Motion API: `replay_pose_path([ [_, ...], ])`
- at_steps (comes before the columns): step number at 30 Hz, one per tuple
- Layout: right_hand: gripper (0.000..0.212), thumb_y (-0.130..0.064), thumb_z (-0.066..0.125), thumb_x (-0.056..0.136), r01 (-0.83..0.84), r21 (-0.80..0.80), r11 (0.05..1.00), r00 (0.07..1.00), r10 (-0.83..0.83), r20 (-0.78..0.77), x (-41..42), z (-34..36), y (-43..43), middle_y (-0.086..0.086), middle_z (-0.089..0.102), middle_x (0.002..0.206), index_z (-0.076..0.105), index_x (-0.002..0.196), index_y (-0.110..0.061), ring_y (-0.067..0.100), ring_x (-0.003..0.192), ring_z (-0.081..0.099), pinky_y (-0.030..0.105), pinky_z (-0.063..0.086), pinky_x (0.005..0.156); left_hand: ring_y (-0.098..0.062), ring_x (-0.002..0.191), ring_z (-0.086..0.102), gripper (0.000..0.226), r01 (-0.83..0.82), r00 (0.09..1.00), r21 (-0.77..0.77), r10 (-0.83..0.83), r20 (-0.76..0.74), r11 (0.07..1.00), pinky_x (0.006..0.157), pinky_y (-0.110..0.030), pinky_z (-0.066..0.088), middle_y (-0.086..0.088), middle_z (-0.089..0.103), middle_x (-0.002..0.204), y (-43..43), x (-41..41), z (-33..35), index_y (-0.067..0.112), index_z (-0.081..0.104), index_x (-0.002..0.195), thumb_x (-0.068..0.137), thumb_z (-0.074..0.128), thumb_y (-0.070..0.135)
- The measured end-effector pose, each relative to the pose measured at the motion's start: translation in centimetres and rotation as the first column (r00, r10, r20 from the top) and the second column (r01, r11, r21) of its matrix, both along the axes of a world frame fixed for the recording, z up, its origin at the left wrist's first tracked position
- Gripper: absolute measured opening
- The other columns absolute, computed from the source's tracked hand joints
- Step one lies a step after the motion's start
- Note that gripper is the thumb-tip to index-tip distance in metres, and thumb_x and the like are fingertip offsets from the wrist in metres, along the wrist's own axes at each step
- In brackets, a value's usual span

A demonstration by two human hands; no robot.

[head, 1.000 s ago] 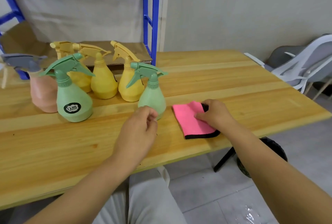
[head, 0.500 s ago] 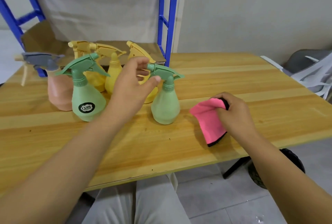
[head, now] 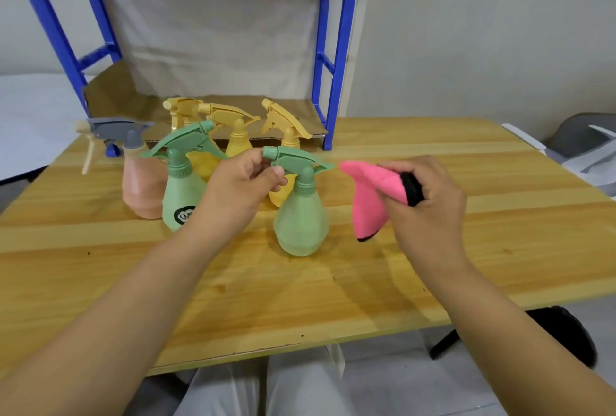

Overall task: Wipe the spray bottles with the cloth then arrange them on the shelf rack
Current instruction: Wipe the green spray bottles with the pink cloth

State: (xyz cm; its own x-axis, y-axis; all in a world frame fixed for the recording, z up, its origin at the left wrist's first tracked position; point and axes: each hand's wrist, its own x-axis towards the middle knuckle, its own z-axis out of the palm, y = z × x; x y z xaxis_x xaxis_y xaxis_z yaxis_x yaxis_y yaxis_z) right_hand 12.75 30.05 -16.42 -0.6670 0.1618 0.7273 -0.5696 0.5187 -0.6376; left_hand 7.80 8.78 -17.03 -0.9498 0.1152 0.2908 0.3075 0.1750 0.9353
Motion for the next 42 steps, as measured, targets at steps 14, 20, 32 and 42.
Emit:
replay_pose_path([
  [14, 0.042, 0.005, 0.073, 0.069, 0.070, 0.744, 0.664, 0.974, 0.116, -0.194, -3.5, -6.6, -3.2, 0.009, 0.063, 0.095, 0.068, 0.109, -0.009, 0.029, 0.078, 0.055, 0.036, 0.044, 0.063, -0.001, 0.061, 0.052, 0.023, -0.009, 0.998, -0.012, 0.010, 0.061, 1.000, 0.064, -0.015, 0.044, 0.003, 0.060, 0.070, -0.6, -0.7, 0.2, 0.027, 0.062, 0.085, 0.095, 0.047, 0.012],
  [20, 0.047, 0.000, 0.076, 0.067, -0.114, 0.795, 0.595, 0.987, 0.158, 0.024, -2.6, -7.5, -3.1, 0.005, 0.061, 0.095, 0.069, 0.110, -0.018, 0.023, 0.083, 0.052, 0.035, 0.044, 0.066, 0.000, 0.059, 0.051, 0.025, -0.025, 0.997, 0.012, 0.024, 0.076, 1.000, 0.064, -0.017, 0.043, 0.002, 0.059, 0.070, -1.2, -1.4, 0.6, 0.028, 0.063, 0.086, 0.095, 0.047, 0.011],
  [32, 0.041, 0.003, 0.073, 0.065, -0.284, 0.774, 0.566, 0.959, 0.156, 0.237, -1.9, -7.8, -3.2, -0.003, 0.059, 0.083, 0.073, 0.096, -0.023, 0.021, 0.079, 0.053, 0.030, 0.038, 0.065, 0.008, 0.067, 0.056, 0.025, 0.031, 0.999, -0.074, -0.029, 0.025, 0.997, 0.067, -0.009, 0.044, 0.010, 0.063, 0.084, -2.4, -1.0, 0.8, 0.025, 0.059, 0.095, 0.097, 0.041, 0.008],
  [42, 0.056, 0.027, 0.061, 0.065, -0.202, 0.172, 0.964, 0.955, 0.154, 0.255, -0.6, -5.7, 1.3, -0.008, 0.061, 0.096, 0.074, 0.089, -0.022, 0.008, 0.094, 0.058, 0.021, 0.049, 0.076, 0.004, 0.084, 0.055, 0.026, -0.407, 0.882, 0.001, 0.393, -0.261, 0.913, 0.074, -0.007, 0.042, 0.015, 0.060, 0.095, -1.5, 2.8, -1.8, 0.024, 0.056, 0.108, 0.088, 0.057, 0.007],
])
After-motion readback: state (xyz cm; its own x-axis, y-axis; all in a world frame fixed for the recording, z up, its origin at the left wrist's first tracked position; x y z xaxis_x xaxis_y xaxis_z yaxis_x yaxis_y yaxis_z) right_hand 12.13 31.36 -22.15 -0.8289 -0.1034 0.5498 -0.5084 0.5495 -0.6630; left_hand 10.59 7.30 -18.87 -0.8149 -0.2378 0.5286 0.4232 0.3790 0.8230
